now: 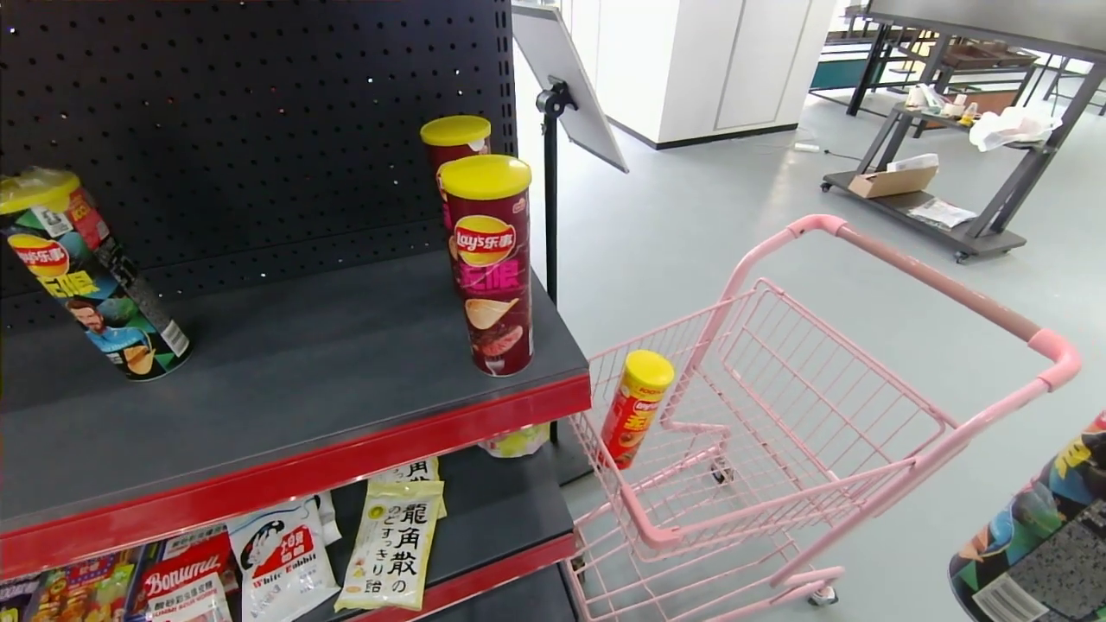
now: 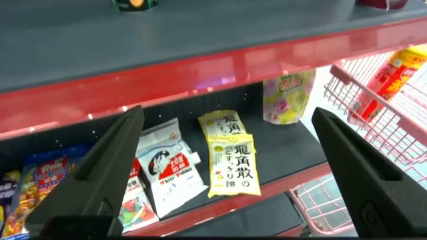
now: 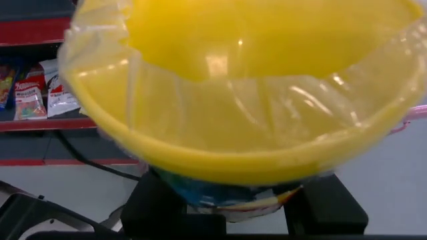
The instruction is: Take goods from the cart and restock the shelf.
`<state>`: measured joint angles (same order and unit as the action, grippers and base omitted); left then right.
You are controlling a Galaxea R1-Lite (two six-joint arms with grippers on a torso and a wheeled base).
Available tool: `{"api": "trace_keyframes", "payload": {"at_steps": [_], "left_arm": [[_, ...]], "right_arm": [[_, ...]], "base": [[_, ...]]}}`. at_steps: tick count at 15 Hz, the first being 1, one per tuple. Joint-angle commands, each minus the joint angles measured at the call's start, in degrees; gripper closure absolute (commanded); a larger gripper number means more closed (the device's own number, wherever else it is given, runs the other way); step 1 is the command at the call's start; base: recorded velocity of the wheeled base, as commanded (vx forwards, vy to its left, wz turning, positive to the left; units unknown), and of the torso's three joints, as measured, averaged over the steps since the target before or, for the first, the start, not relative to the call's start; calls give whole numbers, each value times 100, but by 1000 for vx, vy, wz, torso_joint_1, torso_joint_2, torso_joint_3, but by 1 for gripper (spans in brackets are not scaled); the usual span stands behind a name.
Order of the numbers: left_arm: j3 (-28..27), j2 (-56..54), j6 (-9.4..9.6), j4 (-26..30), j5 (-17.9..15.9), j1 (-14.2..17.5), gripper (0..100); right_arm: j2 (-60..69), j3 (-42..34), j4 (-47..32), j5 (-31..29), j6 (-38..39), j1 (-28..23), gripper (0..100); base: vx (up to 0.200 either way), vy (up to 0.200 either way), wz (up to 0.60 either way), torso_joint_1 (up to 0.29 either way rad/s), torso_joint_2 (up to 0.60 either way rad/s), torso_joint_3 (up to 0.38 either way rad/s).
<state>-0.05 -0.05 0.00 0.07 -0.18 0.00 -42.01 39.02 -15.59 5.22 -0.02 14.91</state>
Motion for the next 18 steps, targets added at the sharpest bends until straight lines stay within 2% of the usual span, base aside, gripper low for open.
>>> {"api": "trace_keyframes", "payload": {"at_steps": [1,4,13,17,18], "left_arm": [[5,5,0,1,1,0,0],[-4,5,0,1,1,0,0],[5,5,-9,1,1,0,0],[5,5,0,1,1,0,0],[5,5,9,1,1,0,0]], "right_arm": [[-88,0,4,14,2,3,100],[-88,-26,-23,6,-6,3,100],[-132,-167,47,-3,-173,3,100],[123,-325,56,14,-419,21,100],[272,-351,47,129,-446,82,100]], "base": [[0,0,0,173,-442,-271],[0,0,0,92,-247,-139],[0,0,600,8,-6,-7],[0,0,0,0,0,0],[0,200,0,2,-2,2]]}}
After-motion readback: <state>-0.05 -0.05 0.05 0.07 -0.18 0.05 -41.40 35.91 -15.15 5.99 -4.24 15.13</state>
